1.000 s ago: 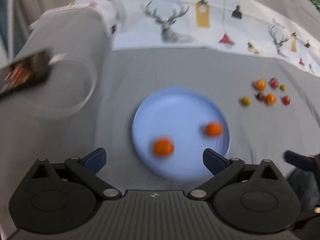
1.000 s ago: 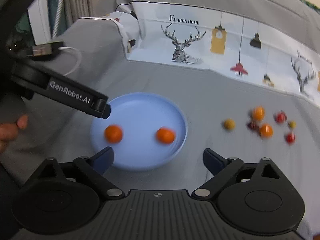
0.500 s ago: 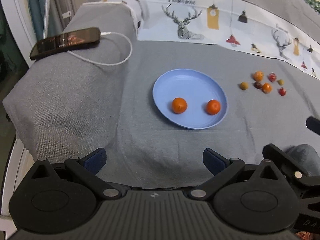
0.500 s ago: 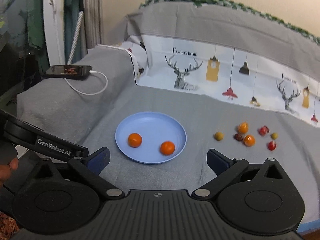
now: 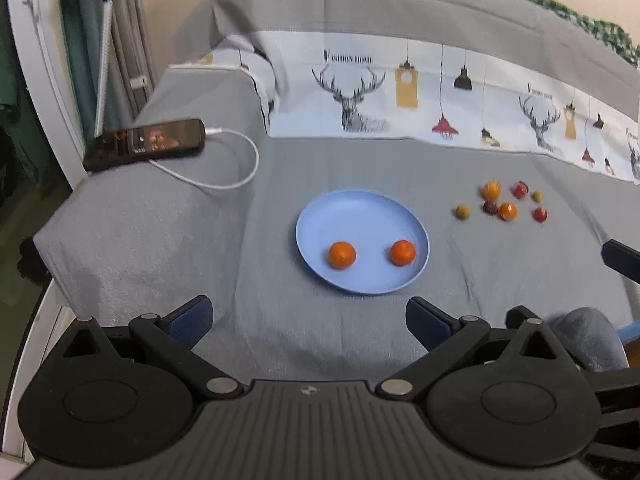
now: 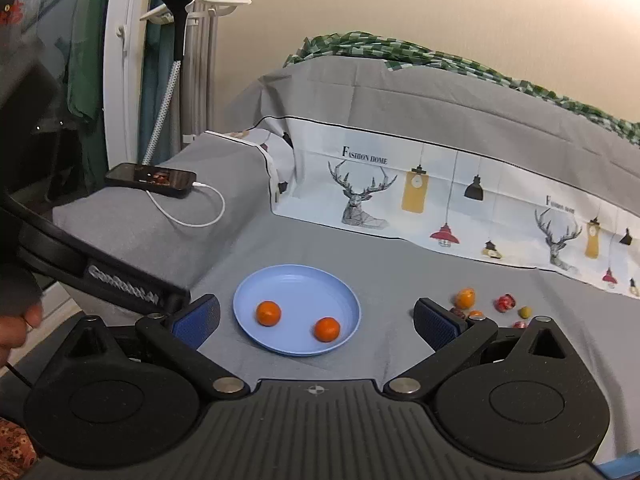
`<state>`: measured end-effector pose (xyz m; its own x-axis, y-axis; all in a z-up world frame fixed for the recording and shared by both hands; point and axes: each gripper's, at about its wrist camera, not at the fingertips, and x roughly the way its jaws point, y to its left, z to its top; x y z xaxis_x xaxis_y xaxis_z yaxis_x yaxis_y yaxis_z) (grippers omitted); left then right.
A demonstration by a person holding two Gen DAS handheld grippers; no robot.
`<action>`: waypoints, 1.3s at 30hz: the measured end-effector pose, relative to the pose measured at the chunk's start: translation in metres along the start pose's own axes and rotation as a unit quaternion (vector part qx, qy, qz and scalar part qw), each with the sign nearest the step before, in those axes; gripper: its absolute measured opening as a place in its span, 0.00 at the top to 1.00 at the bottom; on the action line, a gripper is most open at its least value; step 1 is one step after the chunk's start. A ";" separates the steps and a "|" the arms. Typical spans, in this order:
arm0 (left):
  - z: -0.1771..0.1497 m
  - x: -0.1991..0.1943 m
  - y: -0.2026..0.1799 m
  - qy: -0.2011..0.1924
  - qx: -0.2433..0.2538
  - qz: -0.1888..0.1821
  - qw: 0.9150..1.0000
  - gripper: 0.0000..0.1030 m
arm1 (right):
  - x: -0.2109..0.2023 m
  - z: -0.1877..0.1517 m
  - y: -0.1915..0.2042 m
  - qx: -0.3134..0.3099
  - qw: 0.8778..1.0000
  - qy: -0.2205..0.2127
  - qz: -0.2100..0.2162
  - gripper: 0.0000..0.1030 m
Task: Organize fruits
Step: 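Lift both open tools away from the plate, then grasp a wrapped orange with the left tool while the right tool grasps a red wrapped fruit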
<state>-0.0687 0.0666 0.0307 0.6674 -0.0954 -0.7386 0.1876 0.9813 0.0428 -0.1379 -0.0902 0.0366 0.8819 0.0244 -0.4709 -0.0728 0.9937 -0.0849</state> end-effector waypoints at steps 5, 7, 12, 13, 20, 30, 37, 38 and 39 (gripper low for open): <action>0.000 -0.005 0.001 -0.001 -0.003 -0.004 1.000 0.00 | -0.010 0.001 0.003 -0.003 1.000 -0.016 -0.001 0.01; -0.001 -0.005 -0.001 -0.001 0.002 -0.007 1.000 0.00 | -0.012 -0.001 0.001 0.002 1.000 -0.017 -0.005 0.01; -0.002 -0.007 -0.006 -0.005 0.010 -0.010 1.000 0.00 | -0.014 -0.003 -0.005 0.013 1.000 -0.014 -0.009 0.01; -0.002 -0.007 -0.007 -0.005 0.011 -0.009 1.000 0.00 | -0.014 -0.003 -0.005 0.014 1.000 -0.013 -0.010 0.01; 0.003 0.002 -0.017 0.004 0.025 -0.003 1.000 0.00 | -0.006 -0.005 -0.010 0.022 1.000 -0.006 -0.009 0.01; 0.016 0.037 -0.040 0.047 0.045 0.000 0.998 0.00 | 0.020 -0.018 -0.039 0.080 0.997 0.023 -0.009 0.01; 0.040 0.071 -0.073 0.066 0.064 -0.006 0.996 0.00 | 0.048 -0.036 -0.086 0.167 0.983 0.053 -0.059 0.01; 0.045 0.077 -0.080 0.068 0.069 -0.009 0.995 0.00 | 0.052 -0.039 -0.092 0.176 0.980 0.056 -0.069 0.01; 0.049 0.082 -0.087 0.068 0.073 -0.012 0.995 0.00 | 0.057 -0.041 -0.101 0.186 0.977 0.062 -0.083 0.01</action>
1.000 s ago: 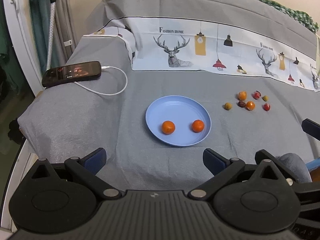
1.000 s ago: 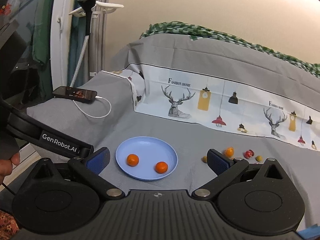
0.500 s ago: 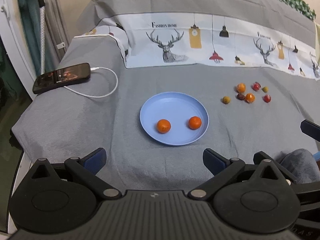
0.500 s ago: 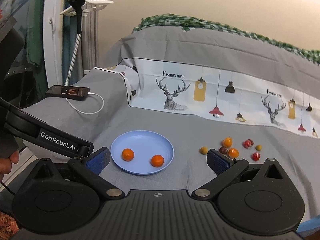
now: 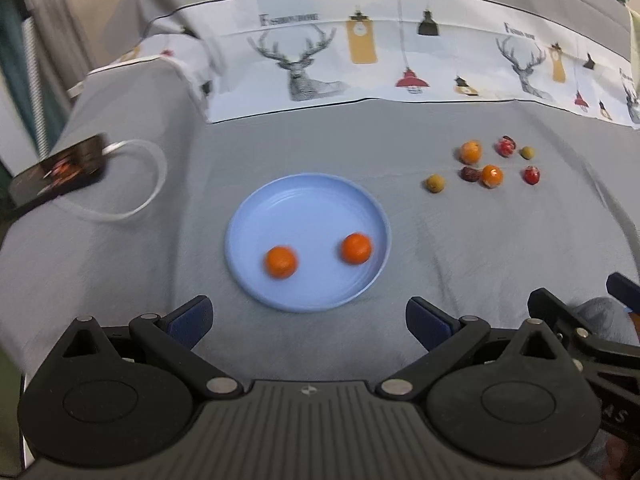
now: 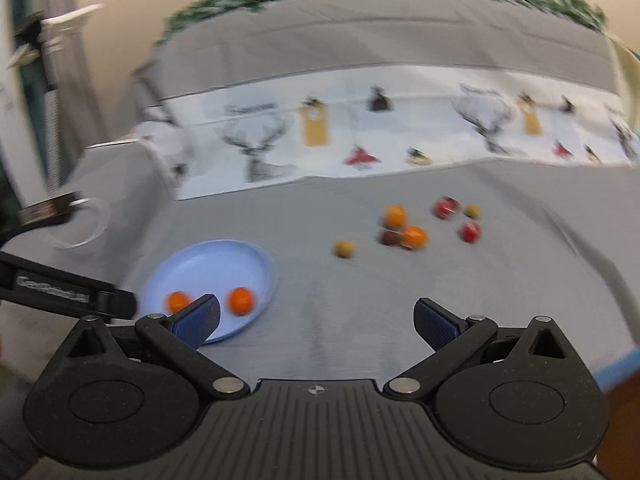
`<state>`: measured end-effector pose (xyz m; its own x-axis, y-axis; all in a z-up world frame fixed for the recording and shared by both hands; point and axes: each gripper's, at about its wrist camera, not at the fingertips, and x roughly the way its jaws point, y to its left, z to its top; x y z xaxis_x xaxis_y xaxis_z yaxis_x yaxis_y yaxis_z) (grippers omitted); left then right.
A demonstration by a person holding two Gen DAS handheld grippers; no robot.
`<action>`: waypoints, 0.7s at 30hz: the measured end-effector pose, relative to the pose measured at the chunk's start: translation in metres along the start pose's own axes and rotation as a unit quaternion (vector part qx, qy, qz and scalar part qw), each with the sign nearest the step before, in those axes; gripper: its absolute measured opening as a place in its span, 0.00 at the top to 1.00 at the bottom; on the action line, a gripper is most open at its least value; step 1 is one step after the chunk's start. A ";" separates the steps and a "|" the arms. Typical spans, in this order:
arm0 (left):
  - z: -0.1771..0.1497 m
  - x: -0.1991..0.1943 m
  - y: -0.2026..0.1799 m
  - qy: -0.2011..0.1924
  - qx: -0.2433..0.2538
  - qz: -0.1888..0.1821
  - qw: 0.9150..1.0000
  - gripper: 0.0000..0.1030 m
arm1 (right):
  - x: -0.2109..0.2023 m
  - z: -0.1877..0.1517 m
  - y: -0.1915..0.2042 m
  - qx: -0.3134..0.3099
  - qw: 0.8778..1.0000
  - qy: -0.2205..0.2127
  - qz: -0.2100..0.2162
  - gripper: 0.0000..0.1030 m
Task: Organize fruits
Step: 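Grasp a wrapped orange with the left tool while the right tool grasps a red wrapped fruit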
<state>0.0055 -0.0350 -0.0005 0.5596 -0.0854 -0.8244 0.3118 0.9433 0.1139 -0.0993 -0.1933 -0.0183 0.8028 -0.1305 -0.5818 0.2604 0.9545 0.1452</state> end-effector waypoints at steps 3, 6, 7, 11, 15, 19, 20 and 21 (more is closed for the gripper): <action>0.025 0.019 -0.023 -0.004 0.020 -0.009 1.000 0.00 | 0.021 0.004 -0.022 0.027 0.999 0.003 -0.039 0.01; 0.048 0.041 -0.048 0.003 0.045 -0.032 0.998 0.00 | 0.048 0.008 -0.046 0.053 0.994 0.005 -0.095 0.01; 0.056 0.051 -0.057 0.006 0.051 -0.037 0.998 0.00 | 0.059 0.009 -0.056 0.064 0.991 0.006 -0.116 0.01; 0.091 0.090 -0.097 -0.001 0.082 -0.050 0.995 0.00 | 0.110 0.019 -0.094 0.096 0.980 0.005 -0.175 0.01; 0.132 0.138 -0.138 -0.012 0.120 -0.089 0.989 0.00 | 0.176 0.034 -0.130 0.085 0.971 0.004 -0.223 0.01; 0.167 0.198 -0.178 -0.001 0.138 -0.114 0.984 0.00 | 0.239 0.046 -0.160 0.071 0.968 0.007 -0.240 0.01; 0.175 0.215 -0.188 0.005 0.141 -0.120 0.983 0.00 | 0.252 0.048 -0.166 0.071 0.969 0.009 -0.236 0.01; 0.182 0.230 -0.197 0.009 0.146 -0.126 0.981 0.00 | 0.264 0.049 -0.169 0.071 0.970 0.007 -0.231 0.01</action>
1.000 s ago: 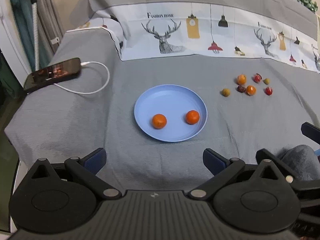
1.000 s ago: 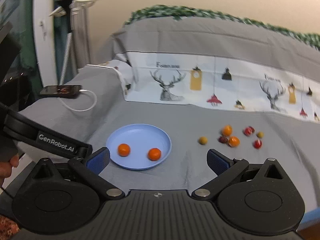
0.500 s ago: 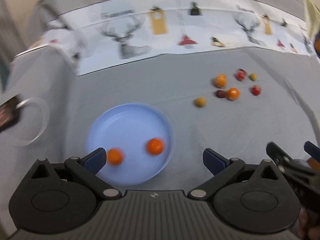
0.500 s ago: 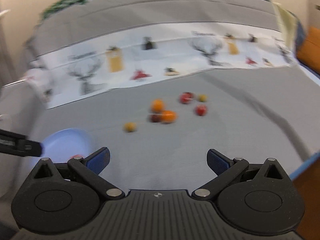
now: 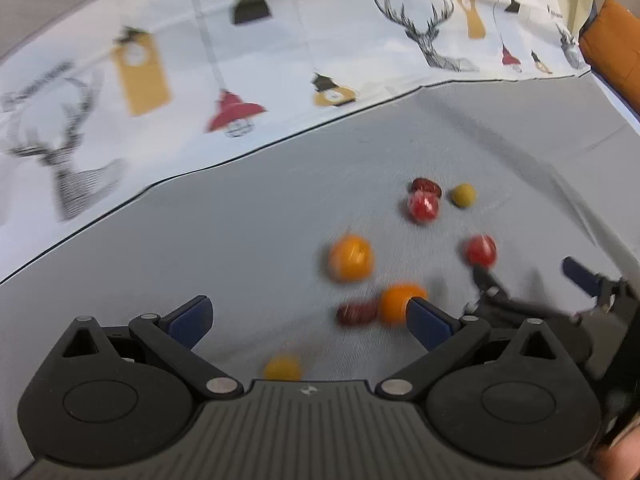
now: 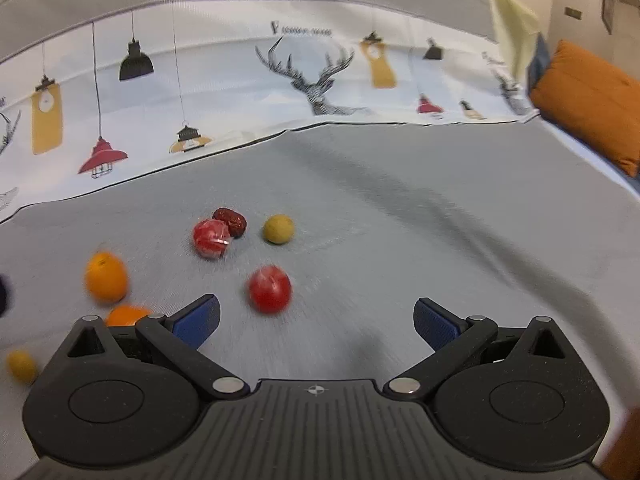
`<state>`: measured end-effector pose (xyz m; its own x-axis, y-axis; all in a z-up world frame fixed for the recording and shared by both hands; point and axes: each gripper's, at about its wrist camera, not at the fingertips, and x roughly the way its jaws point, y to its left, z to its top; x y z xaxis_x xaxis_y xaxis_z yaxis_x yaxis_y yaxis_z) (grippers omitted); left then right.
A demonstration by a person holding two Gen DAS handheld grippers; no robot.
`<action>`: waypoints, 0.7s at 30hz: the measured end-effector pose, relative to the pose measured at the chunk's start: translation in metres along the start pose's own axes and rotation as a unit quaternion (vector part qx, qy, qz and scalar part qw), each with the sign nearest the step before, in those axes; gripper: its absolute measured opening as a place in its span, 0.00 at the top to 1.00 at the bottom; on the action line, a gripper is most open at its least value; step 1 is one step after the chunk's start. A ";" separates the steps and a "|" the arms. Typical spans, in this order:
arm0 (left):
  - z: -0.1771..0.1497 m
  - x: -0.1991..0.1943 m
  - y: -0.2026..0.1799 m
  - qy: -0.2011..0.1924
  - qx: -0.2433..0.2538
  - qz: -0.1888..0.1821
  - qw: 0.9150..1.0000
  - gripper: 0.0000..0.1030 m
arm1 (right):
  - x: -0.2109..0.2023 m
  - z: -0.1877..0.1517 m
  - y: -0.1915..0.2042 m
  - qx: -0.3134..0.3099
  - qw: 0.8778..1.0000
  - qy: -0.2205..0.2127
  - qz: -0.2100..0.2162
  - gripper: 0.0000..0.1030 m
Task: Organize fruits
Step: 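Grasp a wrapped orange with the left tool while the right tool grasps a red wrapped fruit, then carry the wrapped orange and red fruit toward the plate with both tools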
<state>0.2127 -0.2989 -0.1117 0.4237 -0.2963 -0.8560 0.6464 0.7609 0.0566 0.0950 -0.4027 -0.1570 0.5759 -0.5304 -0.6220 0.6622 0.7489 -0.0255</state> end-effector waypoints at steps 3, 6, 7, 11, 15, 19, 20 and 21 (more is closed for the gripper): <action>0.019 0.048 -0.006 0.019 0.015 0.005 1.000 0.00 | 0.044 -0.003 0.007 -0.024 0.999 0.043 0.012 0.01; 0.030 0.083 -0.007 0.049 0.018 0.000 0.999 0.00 | 0.051 -0.003 0.007 -0.008 0.999 0.028 0.019 0.01; 0.031 0.093 -0.007 0.064 0.019 -0.001 0.998 0.00 | 0.050 -0.004 0.007 -0.009 0.999 0.026 0.020 0.01; 0.030 0.107 -0.001 0.079 0.012 -0.005 0.997 0.01 | 0.051 -0.005 0.008 -0.008 1.000 0.021 0.017 0.01; 0.035 0.095 -0.001 0.062 0.008 -0.015 0.998 0.63 | 0.049 -0.004 0.009 -0.005 1.000 0.020 0.023 0.16; 0.038 0.080 0.002 0.050 0.012 -0.010 0.999 0.61 | 0.040 -0.001 0.002 -0.005 0.999 -0.007 0.032 0.71; 0.036 0.074 0.004 0.046 0.013 -0.002 0.999 0.61 | 0.040 0.000 -0.001 0.005 0.999 -0.010 0.030 0.72; 0.035 0.065 0.009 0.039 0.009 0.007 0.999 0.61 | 0.038 0.001 -0.004 0.010 1.000 -0.020 0.019 0.72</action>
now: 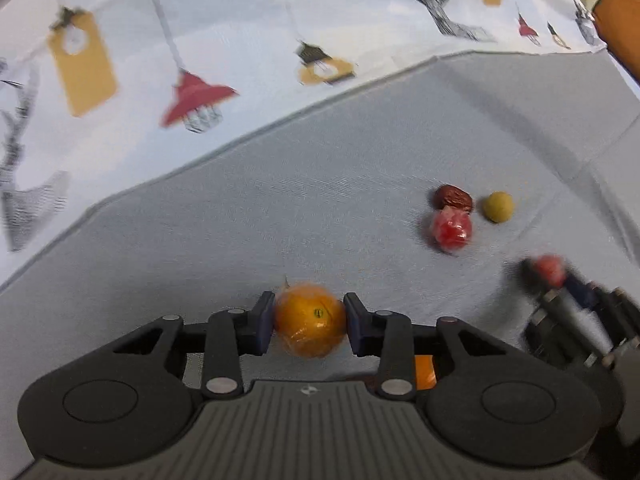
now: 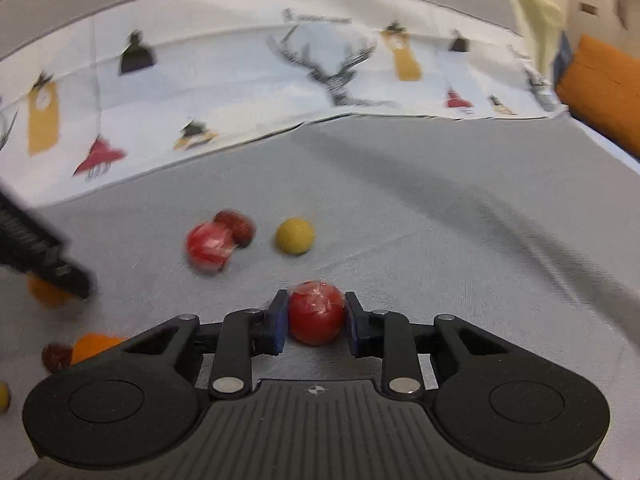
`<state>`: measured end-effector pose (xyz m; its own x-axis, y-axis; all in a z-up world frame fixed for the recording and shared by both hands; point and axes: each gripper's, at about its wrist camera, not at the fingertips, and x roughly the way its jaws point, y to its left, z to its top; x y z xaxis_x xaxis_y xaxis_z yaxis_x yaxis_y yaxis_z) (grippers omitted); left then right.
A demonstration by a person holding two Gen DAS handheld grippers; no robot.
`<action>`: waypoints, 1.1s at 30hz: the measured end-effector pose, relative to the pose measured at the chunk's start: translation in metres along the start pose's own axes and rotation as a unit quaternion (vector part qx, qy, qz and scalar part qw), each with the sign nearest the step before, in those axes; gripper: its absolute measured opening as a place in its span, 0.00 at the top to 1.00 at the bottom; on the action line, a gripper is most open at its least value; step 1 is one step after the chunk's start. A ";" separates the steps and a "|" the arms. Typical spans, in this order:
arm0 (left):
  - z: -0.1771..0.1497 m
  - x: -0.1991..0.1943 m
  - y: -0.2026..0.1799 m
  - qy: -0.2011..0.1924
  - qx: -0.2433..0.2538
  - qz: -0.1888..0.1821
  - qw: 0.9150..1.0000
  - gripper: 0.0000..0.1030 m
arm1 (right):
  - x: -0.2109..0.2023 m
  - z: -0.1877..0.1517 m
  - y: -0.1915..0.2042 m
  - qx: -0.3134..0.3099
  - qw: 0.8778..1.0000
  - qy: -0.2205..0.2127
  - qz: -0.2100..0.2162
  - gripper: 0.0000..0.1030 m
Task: Organize fruits
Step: 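Carry the wrapped orange and red fruit toward the plate with both tools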
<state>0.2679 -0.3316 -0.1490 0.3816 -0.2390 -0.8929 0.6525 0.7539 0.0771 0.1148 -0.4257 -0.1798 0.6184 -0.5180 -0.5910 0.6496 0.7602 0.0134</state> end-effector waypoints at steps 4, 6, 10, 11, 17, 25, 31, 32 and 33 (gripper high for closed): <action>-0.015 -0.048 0.022 -0.017 -0.029 0.014 0.999 0.61 | -0.004 0.003 -0.016 0.031 0.998 -0.027 -0.053 0.72; -0.030 -0.080 0.031 -0.017 -0.042 0.026 0.999 0.61 | -0.005 0.002 -0.023 0.043 0.996 -0.024 -0.072 0.72; -0.081 -0.146 0.053 -0.018 -0.066 0.045 0.997 0.61 | -0.030 0.003 -0.037 0.070 0.995 -0.006 -0.077 0.72; -0.094 -0.162 0.058 -0.018 -0.071 0.049 0.996 0.61 | -0.043 0.005 -0.039 0.080 0.994 -0.007 -0.071 0.72; -0.184 -0.252 0.089 -0.012 -0.119 0.074 0.990 0.61 | -0.163 0.010 -0.035 0.069 0.996 -0.032 0.043 0.72; -0.294 -0.338 0.115 -0.035 -0.180 0.097 0.978 0.61 | -0.325 -0.011 -0.013 -0.029 0.979 -0.050 0.194 0.71; -0.353 -0.372 0.105 -0.056 -0.206 0.078 0.974 0.61 | -0.406 -0.043 0.021 -0.098 0.954 -0.043 0.281 0.71; -0.360 -0.375 0.102 -0.059 -0.207 0.074 0.974 0.61 | -0.416 -0.050 0.029 -0.118 0.948 -0.042 0.292 0.71; -0.366 -0.378 0.099 -0.062 -0.205 0.072 0.974 0.61 | -0.424 -0.056 0.036 -0.135 0.944 -0.042 0.297 0.71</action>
<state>-0.0510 0.0576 0.0335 0.5427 -0.1666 -0.8232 0.2796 0.9601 -0.0099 -0.1484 -0.1570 0.0263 0.8782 0.0102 -0.4781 0.0480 0.9928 0.1094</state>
